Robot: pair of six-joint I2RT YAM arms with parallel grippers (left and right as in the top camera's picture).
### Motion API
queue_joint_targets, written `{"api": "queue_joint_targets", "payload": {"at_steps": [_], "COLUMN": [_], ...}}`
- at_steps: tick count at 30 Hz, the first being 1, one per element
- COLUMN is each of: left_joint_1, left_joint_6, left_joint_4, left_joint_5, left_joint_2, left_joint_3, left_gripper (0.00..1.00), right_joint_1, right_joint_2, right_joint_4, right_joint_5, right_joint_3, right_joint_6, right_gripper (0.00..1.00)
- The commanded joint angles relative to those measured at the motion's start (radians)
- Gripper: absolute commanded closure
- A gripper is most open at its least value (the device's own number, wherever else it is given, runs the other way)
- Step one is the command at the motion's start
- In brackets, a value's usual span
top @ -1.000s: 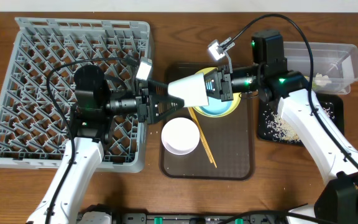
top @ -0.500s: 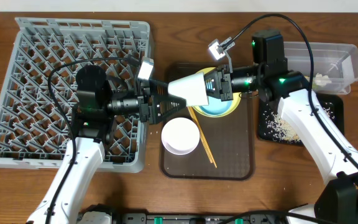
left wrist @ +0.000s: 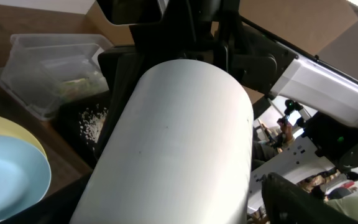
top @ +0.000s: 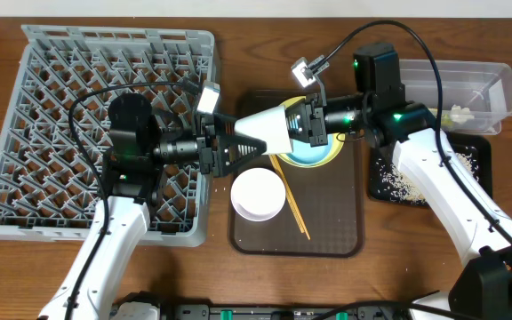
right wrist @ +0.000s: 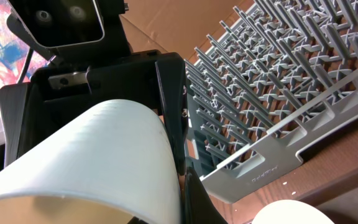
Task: Sort waste into correct bins and load items into the dishwasher
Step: 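Grasp the pink bowl with the left gripper and release the right, then lower the pink bowl into the dish rack with the left gripper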
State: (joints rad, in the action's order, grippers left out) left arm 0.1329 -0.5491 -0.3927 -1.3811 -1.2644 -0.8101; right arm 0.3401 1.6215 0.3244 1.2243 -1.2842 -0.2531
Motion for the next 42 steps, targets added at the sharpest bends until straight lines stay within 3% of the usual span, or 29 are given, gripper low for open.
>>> {"api": "queue_joint_targets", "payload": {"at_steps": [1, 4, 16, 28, 33, 37, 42], "left_joint_1": [0.018, 0.017, 0.017, -0.076, -0.14, -0.182, -0.259], "left_joint_6": [0.001, 0.001, 0.002, 0.08, 0.182, 0.275, 0.287], "left_joint_4": [-0.014, -0.014, -0.014, -0.001, 0.148, 0.312, 0.439], "left_joint_5": [-0.055, -0.055, -0.042, 0.04, 0.148, 0.323, 0.433], "left_joint_2": [0.013, 0.013, 0.013, 0.008, 0.005, 0.006, 0.016], "left_joint_3": [-0.011, -0.011, -0.011, -0.011, -0.011, -0.011, -0.029], "left_gripper": [0.25, 0.39, 0.56, 0.59, 0.59, 0.59, 0.64], "right_joint_1": [0.006, 0.006, 0.002, -0.096, -0.153, -0.202, -0.243], "right_joint_2": [0.008, 0.008, 0.008, 0.008, 0.008, 0.006, 0.005], "right_joint_4": [0.0, 0.0, 0.004, 0.163, 0.21, 0.254, 0.383], "right_joint_5": [-0.069, -0.068, -0.068, -0.106, -0.196, -0.237, -0.338], "right_joint_3": [-0.002, -0.002, -0.002, -0.002, -0.002, -0.003, -0.018], "right_joint_6": [-0.009, -0.009, -0.008, 0.042, 0.059, 0.072, 0.142], "right_gripper": [0.99, 0.99, 0.82, 0.64, 0.61, 0.6, 0.62]}}
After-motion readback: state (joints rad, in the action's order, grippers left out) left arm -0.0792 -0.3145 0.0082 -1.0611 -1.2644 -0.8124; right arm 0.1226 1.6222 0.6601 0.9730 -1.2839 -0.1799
